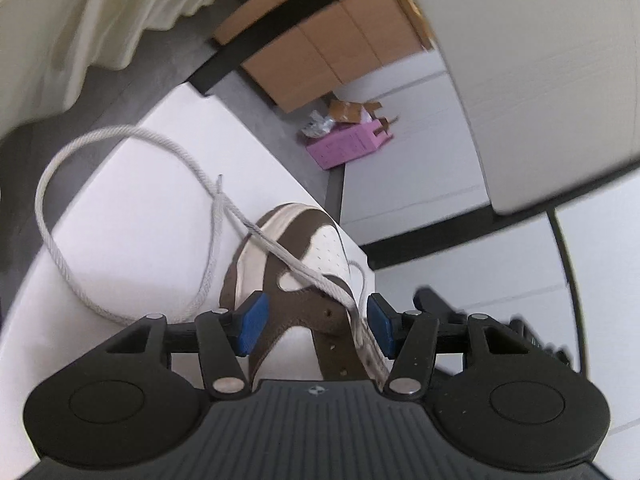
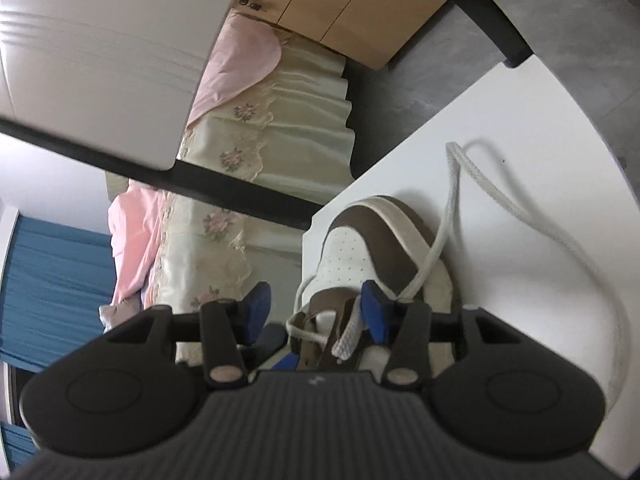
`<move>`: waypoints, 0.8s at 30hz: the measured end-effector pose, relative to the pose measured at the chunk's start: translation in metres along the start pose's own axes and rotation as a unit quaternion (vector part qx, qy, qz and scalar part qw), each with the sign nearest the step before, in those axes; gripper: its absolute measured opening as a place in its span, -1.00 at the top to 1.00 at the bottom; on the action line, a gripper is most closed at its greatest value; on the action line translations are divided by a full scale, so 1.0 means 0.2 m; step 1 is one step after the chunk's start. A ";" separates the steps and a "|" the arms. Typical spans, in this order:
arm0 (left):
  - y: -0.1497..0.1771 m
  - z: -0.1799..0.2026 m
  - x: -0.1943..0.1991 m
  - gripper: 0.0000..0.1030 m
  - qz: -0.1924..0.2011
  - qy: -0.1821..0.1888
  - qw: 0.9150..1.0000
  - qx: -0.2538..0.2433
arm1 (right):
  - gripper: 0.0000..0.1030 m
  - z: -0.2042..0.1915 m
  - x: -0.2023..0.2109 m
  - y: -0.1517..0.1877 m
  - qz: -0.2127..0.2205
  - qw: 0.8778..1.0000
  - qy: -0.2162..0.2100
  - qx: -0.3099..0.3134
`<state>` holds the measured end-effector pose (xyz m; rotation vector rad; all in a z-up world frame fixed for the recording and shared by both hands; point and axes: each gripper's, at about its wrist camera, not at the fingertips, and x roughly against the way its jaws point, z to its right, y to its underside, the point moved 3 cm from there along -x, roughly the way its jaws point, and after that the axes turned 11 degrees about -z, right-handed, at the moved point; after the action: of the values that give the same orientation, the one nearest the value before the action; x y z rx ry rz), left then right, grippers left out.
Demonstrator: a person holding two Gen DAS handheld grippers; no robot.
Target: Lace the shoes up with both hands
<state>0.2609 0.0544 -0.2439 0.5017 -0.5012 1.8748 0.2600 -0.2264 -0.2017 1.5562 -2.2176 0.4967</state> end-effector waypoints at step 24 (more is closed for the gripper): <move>-0.04 -0.04 -0.04 -0.16 0.048 0.004 0.997 0.059 | 0.00 0.05 -0.02 -0.03 0.008 0.996 -0.033 -0.087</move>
<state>0.2704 0.0559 -0.2544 0.5559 -0.4160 2.0059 0.2653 -0.2301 -0.2128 1.4850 -2.2581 0.2518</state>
